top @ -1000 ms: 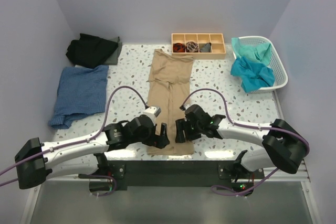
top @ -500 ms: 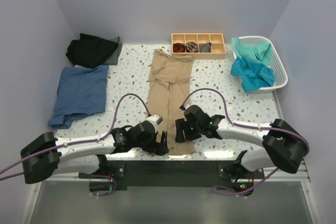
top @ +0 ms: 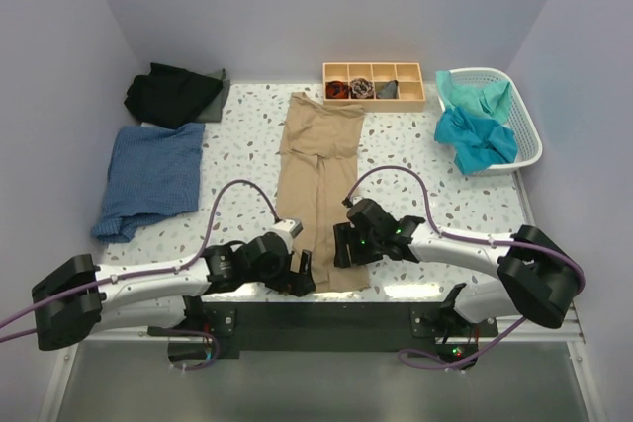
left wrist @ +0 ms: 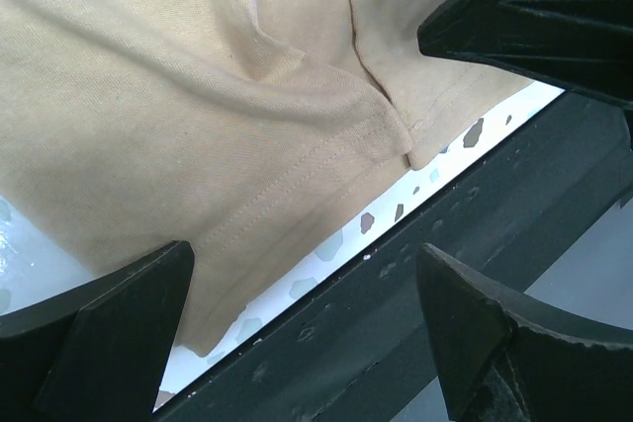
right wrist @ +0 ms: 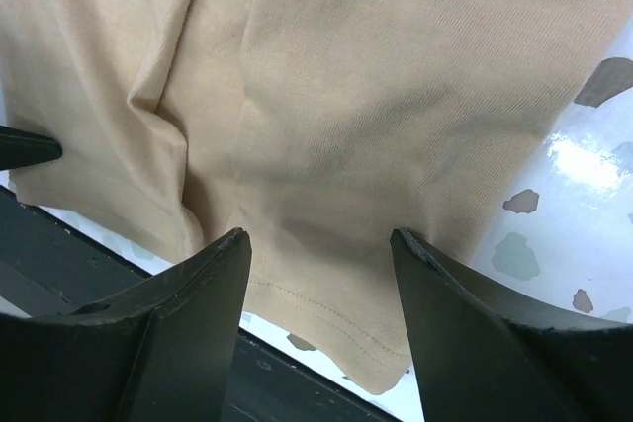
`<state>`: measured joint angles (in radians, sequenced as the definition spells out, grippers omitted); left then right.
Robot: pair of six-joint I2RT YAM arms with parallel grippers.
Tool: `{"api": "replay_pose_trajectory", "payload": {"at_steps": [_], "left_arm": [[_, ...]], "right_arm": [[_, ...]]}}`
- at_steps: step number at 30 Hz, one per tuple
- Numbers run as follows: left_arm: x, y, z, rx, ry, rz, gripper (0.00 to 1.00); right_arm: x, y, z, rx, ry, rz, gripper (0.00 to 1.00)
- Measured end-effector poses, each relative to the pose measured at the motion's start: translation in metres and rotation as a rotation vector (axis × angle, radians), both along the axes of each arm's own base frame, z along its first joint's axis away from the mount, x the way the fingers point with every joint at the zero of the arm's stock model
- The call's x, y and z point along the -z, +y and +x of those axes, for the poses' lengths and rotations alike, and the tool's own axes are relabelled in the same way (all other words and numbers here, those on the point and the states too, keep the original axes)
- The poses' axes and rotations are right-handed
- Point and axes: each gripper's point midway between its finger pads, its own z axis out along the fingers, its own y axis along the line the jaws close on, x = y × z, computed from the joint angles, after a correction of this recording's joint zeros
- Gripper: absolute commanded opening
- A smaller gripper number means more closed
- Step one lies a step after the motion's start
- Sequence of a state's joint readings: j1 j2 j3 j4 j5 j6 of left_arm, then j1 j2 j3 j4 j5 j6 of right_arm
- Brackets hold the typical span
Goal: Fold and stack the t-shirts
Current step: Fold the tshirt
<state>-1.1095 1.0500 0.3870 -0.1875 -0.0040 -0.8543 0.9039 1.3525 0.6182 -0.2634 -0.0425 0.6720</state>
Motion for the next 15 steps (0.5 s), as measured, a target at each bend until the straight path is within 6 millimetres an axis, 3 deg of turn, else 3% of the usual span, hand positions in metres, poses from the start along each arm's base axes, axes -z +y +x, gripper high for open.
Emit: {"api": "replay_pose_trajectory", "payload": {"at_steps": [15], "left_arm": [[-0.001,0.008,-0.024,0.070,0.030,0.008,1.00]], "right_arm": [[0.001,0.001,0.000,0.001,0.004,-0.001,0.67]]}}
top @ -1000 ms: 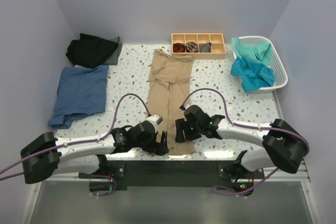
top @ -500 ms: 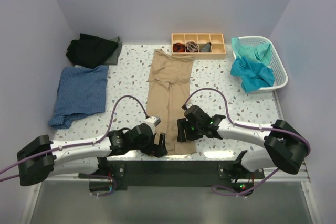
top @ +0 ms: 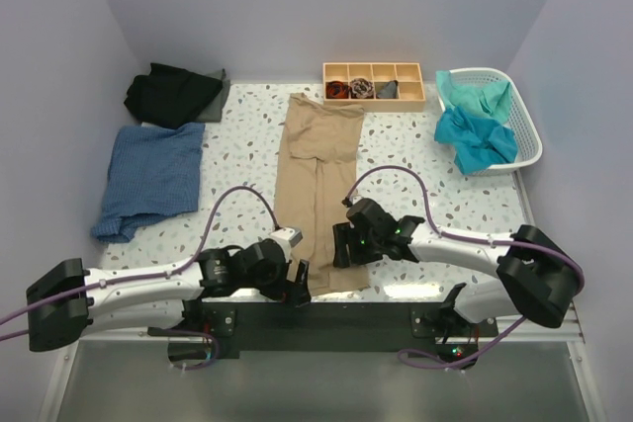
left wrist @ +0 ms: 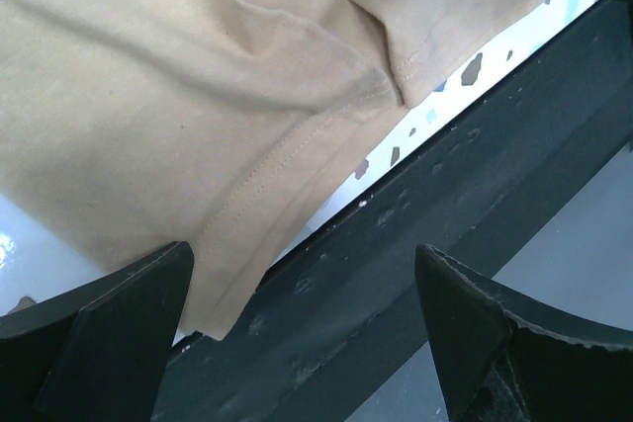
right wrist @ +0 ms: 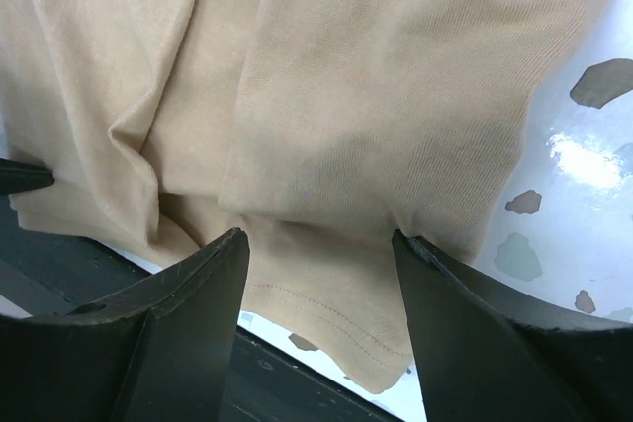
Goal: Fold and stack the t-shirts
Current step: Fold the tshirt
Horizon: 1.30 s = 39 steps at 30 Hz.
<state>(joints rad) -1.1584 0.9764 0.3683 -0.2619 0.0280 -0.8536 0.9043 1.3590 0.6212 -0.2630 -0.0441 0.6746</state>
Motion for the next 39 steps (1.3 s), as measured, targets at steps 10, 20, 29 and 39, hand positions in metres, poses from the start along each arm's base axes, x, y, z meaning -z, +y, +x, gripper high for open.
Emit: {"api": "replay_pose_trajectory", "payload": {"at_steps": [10,20,29,39], "left_arm": [[-0.033,0.002,0.025,-0.085,-0.090,0.086,1.00],[-0.004,0.029,0.007,-0.126,-0.015,0.136,1.00],[0.008,0.030,0.003,-0.164,0.020,0.127,1.00],[0.006,0.007,0.007,-0.151,0.011,0.064,0.75]], "right_arm": [[-0.043,-0.020,-0.019,-0.012,-0.049,0.054,0.75],[-0.043,-0.057,-0.042,0.042,-0.033,0.030,0.71],[-0.004,-0.078,-0.060,0.083,0.047,-0.037,0.67],[0.000,-0.054,-0.050,0.085,0.049,0.035,0.54]]}}
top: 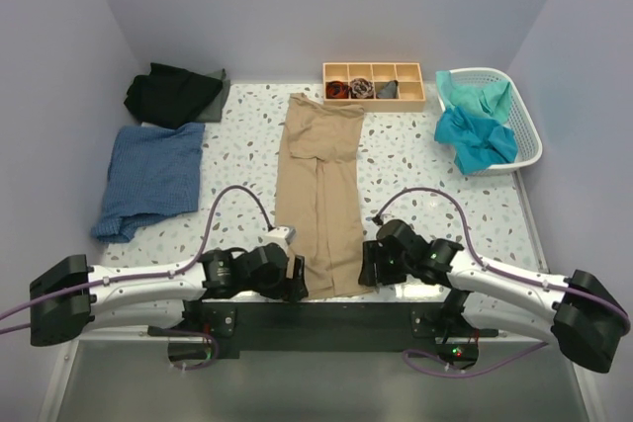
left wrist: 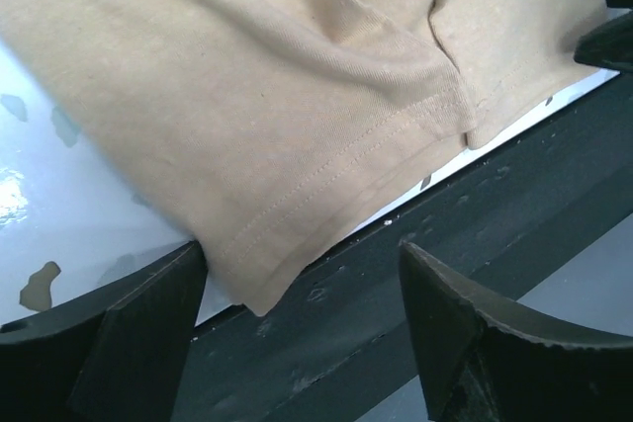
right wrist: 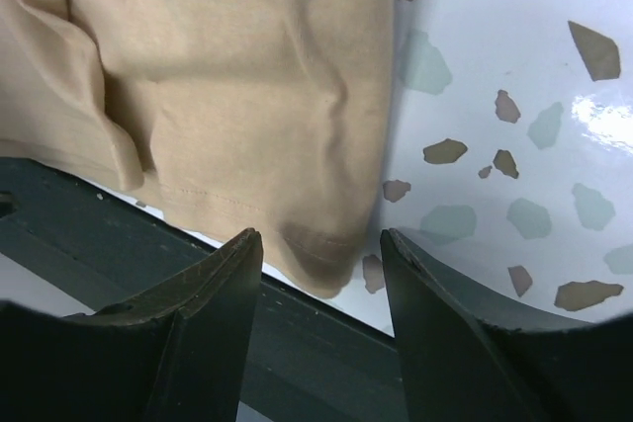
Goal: Fold and stack the t-shirts
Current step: Fold the tshirt
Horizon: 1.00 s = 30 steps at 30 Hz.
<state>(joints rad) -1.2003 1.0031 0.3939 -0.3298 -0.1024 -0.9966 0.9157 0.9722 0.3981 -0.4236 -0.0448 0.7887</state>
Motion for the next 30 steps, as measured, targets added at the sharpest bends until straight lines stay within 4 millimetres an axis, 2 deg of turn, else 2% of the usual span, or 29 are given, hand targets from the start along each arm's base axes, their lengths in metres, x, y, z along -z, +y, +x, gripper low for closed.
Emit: {"api": "replay_pose_trajectory", "payload": {"at_steps": [2,3,6,7,14,17,21,23,30], "left_arm": [[0.001,-0.002,-0.002,-0.002,0.008,-0.012,0.70],[0.002,-0.002,-0.003,0.000,0.010,-0.016,0.61],[0.005,-0.002,-0.008,0.001,0.028,-0.020,0.45],[0.006,-0.001,-0.010,0.002,0.034,-0.020,0.44],[0.012,0.001,-0.014,0.000,0.060,-0.003,0.27],[0.014,0.001,-0.014,-0.005,0.063,0.005,0.25],[0.014,0.004,-0.014,-0.008,0.058,0.021,0.14],[0.015,0.006,-0.013,-0.013,0.054,0.036,0.11],[0.014,0.017,-0.011,-0.027,0.045,0.100,0.06]], "right_arm": [[0.001,0.004,0.001,0.000,0.003,0.011,0.50],[0.001,0.005,0.001,-0.003,0.003,0.015,0.48],[0.002,0.007,0.000,-0.009,0.011,0.024,0.39],[0.003,0.006,-0.001,-0.008,0.015,0.023,0.32],[0.007,0.005,-0.003,-0.010,0.027,0.013,0.14],[0.008,0.004,-0.004,-0.011,0.028,0.011,0.12],[0.008,0.004,-0.004,-0.014,0.029,0.013,0.08],[0.008,0.005,-0.004,-0.014,0.028,0.014,0.00],[0.007,0.008,-0.006,-0.029,0.038,0.030,0.00]]}}
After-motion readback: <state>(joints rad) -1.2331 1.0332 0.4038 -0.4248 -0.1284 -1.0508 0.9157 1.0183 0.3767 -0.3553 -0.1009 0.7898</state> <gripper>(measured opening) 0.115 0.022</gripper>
